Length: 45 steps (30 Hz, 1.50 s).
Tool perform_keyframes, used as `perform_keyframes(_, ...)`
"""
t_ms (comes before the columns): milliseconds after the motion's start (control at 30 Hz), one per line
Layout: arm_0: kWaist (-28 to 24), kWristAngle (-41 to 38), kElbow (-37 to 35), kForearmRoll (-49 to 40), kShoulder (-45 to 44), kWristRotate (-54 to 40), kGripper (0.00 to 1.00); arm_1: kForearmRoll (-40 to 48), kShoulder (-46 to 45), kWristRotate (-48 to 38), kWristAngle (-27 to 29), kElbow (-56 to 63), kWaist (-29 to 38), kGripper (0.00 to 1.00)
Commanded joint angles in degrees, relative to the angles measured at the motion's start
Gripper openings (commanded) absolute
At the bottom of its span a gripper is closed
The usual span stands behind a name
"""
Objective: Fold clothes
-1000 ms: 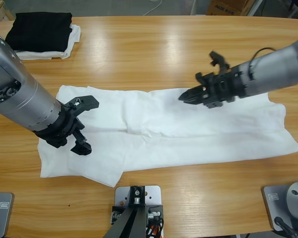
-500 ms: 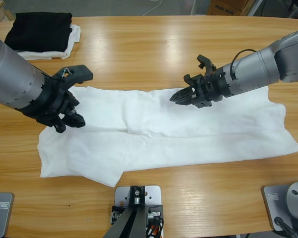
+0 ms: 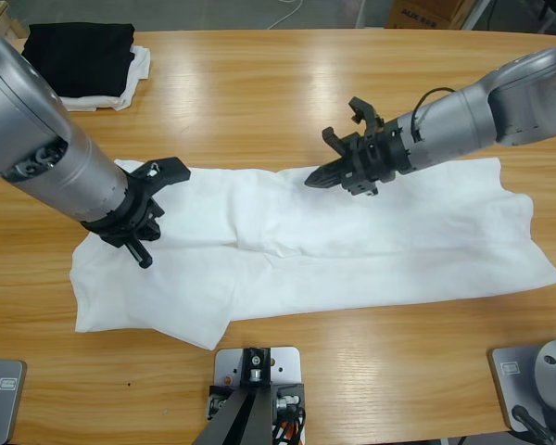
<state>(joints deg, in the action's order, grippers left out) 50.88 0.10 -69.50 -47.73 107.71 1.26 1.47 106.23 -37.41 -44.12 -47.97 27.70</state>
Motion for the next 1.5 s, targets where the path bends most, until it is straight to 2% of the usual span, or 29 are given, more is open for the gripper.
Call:
perform_keyframes(33, -0.4, 1.4, 6.1, 3.2, 3.2, 0.8, 0.000, 3.4, 5.2, -1.9, -3.1, -0.5, 1.4, 0.000)
perform_keyframes(367, 0.2, 1.1, 7.9, 5.9, 4.7, 1.3, 0.000, 3.8, 6.3, -3.2, -5.4, -0.8, 4.3, 0.000)
perform_keyframes(567, 0.3, 1.2, 8.8, 6.4, 4.5, 1.3, 0.000, 7.0, 9.0, -5.2, -5.5, -1.2, 4.6, 0.000)
perform_keyframes(600, 0.3, 1.2, 8.8, 6.4, 4.4, 1.3, 0.000, 7.6, 9.4, -5.7, -5.4, -1.2, 4.6, 0.062)
perform_keyframes(633, 0.3, 1.2, 8.7, 6.4, 4.4, 1.3, 0.000, 8.2, 9.6, -6.5, -5.1, -1.2, 4.6, 0.353)
perform_keyframes(667, 0.3, 1.2, 8.7, 6.4, 4.4, 1.3, 0.000, 8.5, 9.6, -7.2, -4.7, -1.2, 4.7, 0.590)
perform_keyframes(700, 0.3, 1.2, 8.7, 6.4, 4.4, 1.3, 0.000, 8.7, 9.5, -7.6, -4.3, -1.2, 4.8, 0.687)
perform_keyframes(800, 0.3, 1.2, 8.7, 6.4, 4.4, 1.3, 0.000, 9.1, 9.9, -7.6, -3.5, -1.2, 5.3, 0.798)
perform_keyframes(1133, 0.3, 1.2, 8.8, 6.4, 4.4, 1.4, 0.000, 12.7, 13.9, -8.6, -4.4, -1.1, 5.9, 0.760)
perform_keyframes(1167, 0.3, 1.2, 8.9, 6.4, 4.4, 1.4, 0.000, 13.4, 14.3, -8.6, -4.6, -1.1, 5.9, 0.713)
perform_keyframes(1233, 0.3, 1.2, 8.9, 6.4, 4.4, 1.4, 0.000, 14.7, 14.8, -8.8, -5.2, -1.2, 5.9, 0.410)
perform_keyframes(1333, 0.3, 1.2, 8.9, 6.4, 4.4, 1.4, 0.000, 15.8, 15.3, -9.3, -5.9, -1.4, 5.9, 0.097)
perform_keyframes(1467, 0.3, 1.2, 8.9, 6.6, 4.5, 1.4, 0.000, 15.9, 15.8, -9.3, -6.5, -1.4, 6.1, 0.072)
perform_keyframes(1500, 0.3, 1.2, 8.9, 6.6, 4.5, 1.4, 0.000, 16.1, 16.0, -9.3, -6.7, -1.4, 6.2, 0.023)
